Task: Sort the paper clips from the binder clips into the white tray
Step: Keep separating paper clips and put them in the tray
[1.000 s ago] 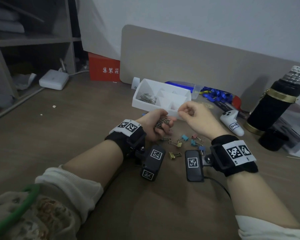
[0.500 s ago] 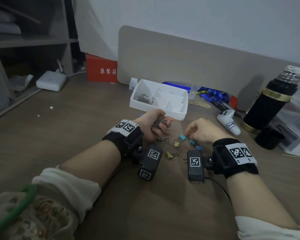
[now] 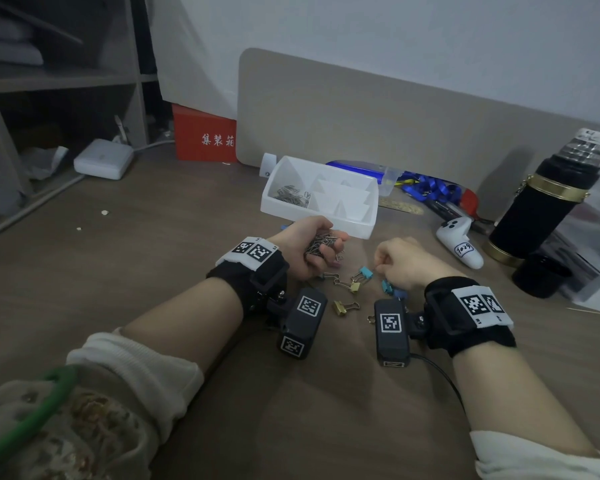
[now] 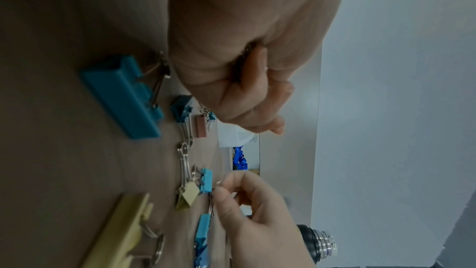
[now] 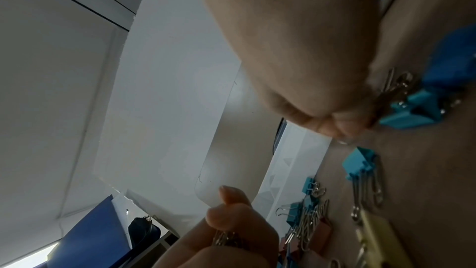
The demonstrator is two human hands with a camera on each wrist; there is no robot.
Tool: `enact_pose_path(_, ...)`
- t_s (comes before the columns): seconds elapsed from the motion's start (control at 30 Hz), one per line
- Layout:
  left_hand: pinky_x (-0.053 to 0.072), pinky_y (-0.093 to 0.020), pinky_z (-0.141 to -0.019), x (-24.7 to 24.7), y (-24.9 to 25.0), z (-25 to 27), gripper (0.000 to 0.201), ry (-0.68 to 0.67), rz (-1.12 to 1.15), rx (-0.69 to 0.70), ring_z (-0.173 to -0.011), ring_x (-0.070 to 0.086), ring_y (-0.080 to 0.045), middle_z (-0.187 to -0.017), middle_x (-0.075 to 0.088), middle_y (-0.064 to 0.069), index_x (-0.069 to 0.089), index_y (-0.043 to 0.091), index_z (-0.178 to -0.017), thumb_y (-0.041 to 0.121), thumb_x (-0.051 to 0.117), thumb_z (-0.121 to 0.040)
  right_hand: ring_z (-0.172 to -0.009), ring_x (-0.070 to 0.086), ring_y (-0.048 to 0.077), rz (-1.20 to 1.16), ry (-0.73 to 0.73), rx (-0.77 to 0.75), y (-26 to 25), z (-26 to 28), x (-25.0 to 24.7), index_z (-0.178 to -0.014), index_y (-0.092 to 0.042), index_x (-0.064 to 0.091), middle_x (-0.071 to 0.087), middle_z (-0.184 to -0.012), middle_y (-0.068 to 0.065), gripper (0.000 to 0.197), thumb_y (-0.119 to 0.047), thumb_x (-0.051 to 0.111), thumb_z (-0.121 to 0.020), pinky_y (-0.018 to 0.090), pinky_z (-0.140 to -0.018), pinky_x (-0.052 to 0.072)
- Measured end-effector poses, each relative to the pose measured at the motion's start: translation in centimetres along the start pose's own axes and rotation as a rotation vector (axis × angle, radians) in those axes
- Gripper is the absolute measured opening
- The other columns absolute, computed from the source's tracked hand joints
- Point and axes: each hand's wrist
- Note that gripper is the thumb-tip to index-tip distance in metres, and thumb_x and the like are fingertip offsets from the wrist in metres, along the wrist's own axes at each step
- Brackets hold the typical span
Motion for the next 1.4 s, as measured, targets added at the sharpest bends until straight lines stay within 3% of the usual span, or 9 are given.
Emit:
enact_pose_path(0.13, 0.016, -0.010, -0.026, -0.1, 0.0, 0.0, 0.030, 0.004, -0.002, -0.001, -0.030, 0.033, -0.004, -0.052, 0.051, 0.002, 0.053, 0.011, -0.077, 0.025, 0.035, -0.096, -0.079, 0.057, 0.014, -0.088, 0.055, -0.117, -0.5, 0.5, -0.8, -0.076, -0.024, 0.055, 0.061, -0.088, -0.003, 0.020, -0.012, 0.058, -0.092, 0.025, -0.065, 0.044)
enact_pose_path(0.3, 0.018, -0.010, -0.025, -0.1, 0.0, -0.1, 0.029, 0.005, -0.004, -0.003, -0.030, 0.034, -0.004, -0.053, 0.051, 0.002, 0.053, 0.012, -0.079, 0.026, 0.036, -0.096, -0.074, 0.057, 0.000, -0.070, -0.065, -0.222, -1.3, 1.5, -1.9, -0.083, -0.021, 0.066, 0.066, -0.083, -0.008, 0.016, -0.006, 0.064, -0.087, 0.012, -0.061, 0.040)
enact_pose_path(0.43, 0.018, -0.010, -0.025, -0.1, 0.0, -0.1, 0.030, 0.008, -0.007, -0.003, -0.030, 0.033, -0.004, -0.052, 0.051, 0.002, 0.053, 0.012, -0.078, 0.026, 0.036, -0.096, -0.078, 0.058, 0.003, -0.064, -0.137, -0.234, -1.3, 1.7, -2.1, -0.091, -0.023, 0.069, 0.065, -0.083, -0.010, 0.015, -0.009, 0.068, -0.086, 0.016, -0.067, 0.043)
enact_pose_path(0.6, 0.018, -0.011, -0.024, -0.1, 0.0, -0.1, 0.030, 0.002, -0.010, -0.003, -0.030, 0.033, -0.004, -0.052, 0.050, 0.002, 0.053, 0.011, -0.077, 0.026, 0.036, -0.097, -0.076, 0.062, 0.007, -0.055, -0.159, -0.236, -1.4, 1.3, -1.5, -0.091, -0.025, 0.071, 0.068, -0.079, -0.009, 0.017, -0.009, 0.070, -0.084, 0.014, -0.065, 0.044)
enact_pose_path(0.83, 0.019, -0.011, -0.024, -0.1, 0.1, -0.2, 0.029, -0.001, -0.011, -0.010, -0.030, 0.033, -0.005, -0.053, 0.051, 0.002, 0.052, 0.011, -0.078, 0.026, 0.036, -0.096, -0.083, 0.064, 0.015, -0.100, -0.106, -0.220, -1.3, 1.2, -1.2, -0.091, -0.024, 0.065, 0.069, -0.086, -0.003, 0.016, -0.013, 0.072, -0.082, 0.029, -0.075, 0.052)
enact_pose_path(1.07, 0.018, -0.011, -0.025, -0.2, 0.1, -0.1, 0.029, -0.005, -0.003, -0.005, -0.031, 0.033, -0.005, -0.052, 0.050, 0.002, 0.053, 0.011, -0.079, 0.026, 0.036, -0.097, -0.080, 0.061, 0.011, -0.070, -0.100, -0.177, -0.9, 0.9, -1.0, -0.091, -0.021, 0.072, 0.067, -0.081, -0.004, 0.013, -0.013, 0.074, -0.081, 0.023, -0.075, 0.044)
enact_pose_path(1.27, 0.018, -0.011, -0.025, -0.3, 0.2, -0.1, 0.029, -0.008, 0.015, -0.004, -0.030, 0.033, -0.005, -0.052, 0.050, 0.002, 0.051, 0.011, -0.077, 0.025, 0.035, -0.096, -0.076, 0.060, 0.008, -0.052, -0.119, -0.150, -1.0, 0.6, -0.7, -0.079, -0.022, 0.070, 0.068, -0.079, -0.005, 0.010, -0.012, 0.072, -0.082, 0.021, -0.071, 0.045)
enact_pose_path(1.4, 0.017, -0.011, -0.025, -0.3, 0.2, -0.2, 0.030, 0.008, 0.043, -0.001, -0.030, 0.033, -0.005, -0.051, 0.049, 0.001, 0.051, 0.011, -0.075, 0.024, 0.034, -0.096, -0.068, 0.052, 0.002, 0.008, -0.137, -0.167, -1.0, 0.5, -0.6, -0.080, -0.022, 0.067, 0.060, -0.074, -0.010, 0.008, -0.015, 0.070, -0.084, 0.015, -0.058, 0.039)
Point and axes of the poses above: each hand's wrist, its own z-axis away from the middle knuckle, its own x-axis out of the palm, y = z × x
